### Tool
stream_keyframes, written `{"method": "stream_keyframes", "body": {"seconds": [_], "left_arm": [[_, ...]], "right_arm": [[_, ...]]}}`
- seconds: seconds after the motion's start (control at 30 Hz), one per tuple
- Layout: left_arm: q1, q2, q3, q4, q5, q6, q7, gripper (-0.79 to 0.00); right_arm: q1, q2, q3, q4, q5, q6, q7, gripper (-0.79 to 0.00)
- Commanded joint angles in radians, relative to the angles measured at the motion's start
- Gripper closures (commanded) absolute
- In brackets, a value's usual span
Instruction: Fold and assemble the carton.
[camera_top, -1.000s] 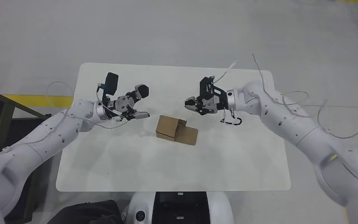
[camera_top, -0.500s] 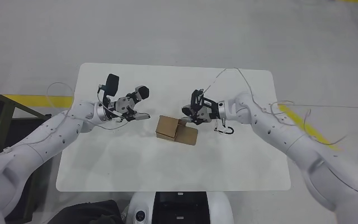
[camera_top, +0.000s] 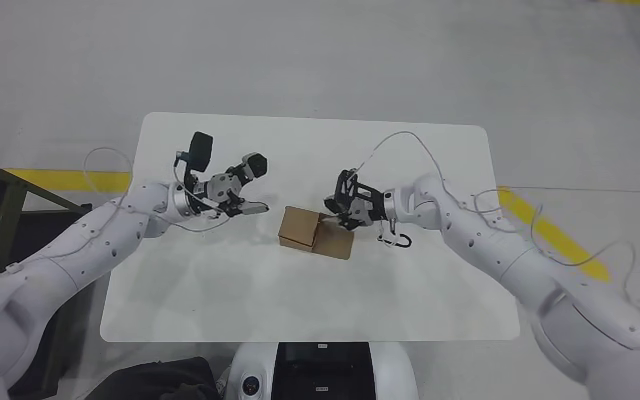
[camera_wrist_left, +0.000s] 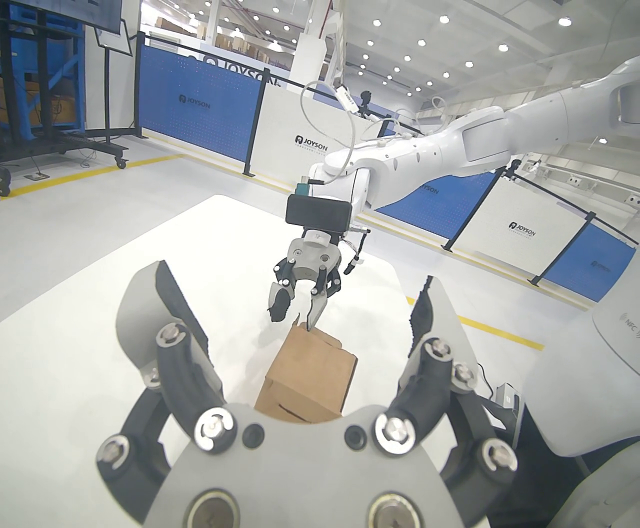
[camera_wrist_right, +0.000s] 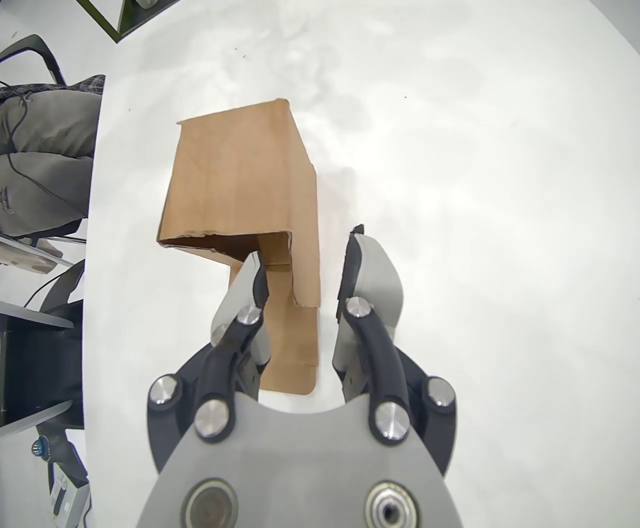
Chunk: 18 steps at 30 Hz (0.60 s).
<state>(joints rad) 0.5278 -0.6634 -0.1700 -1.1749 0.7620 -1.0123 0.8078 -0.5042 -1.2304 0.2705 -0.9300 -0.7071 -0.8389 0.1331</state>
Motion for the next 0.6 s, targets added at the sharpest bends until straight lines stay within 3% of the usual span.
{"method": "stream_keyframes", "body": {"seconds": [0.0,0.03,0.27,0.57], "left_arm": [[0.005,-0.001,0.0,0.001,0.007,0.0,0.0,-0.785],[0.007,-0.002,0.0,0.003,0.013,0.0,0.0,-0.785],[0.011,-0.01,0.0,0.016,0.043,0.0,-0.002,-0.785],[0.003,-0.009,0.0,0.004,0.105,0.0,0.0,-0.785]], "right_arm": [[-0.002,-0.007,0.005,0.01,-0.003,-0.007,0.005,-0.055],[-0.002,-0.011,0.007,0.016,-0.006,-0.011,0.01,0.0],[0.014,-0.024,0.039,0.005,-0.03,-0.067,0.014,0.0],[0.064,0.02,0.128,-0.085,-0.105,-0.141,0.091,0.0]]}}
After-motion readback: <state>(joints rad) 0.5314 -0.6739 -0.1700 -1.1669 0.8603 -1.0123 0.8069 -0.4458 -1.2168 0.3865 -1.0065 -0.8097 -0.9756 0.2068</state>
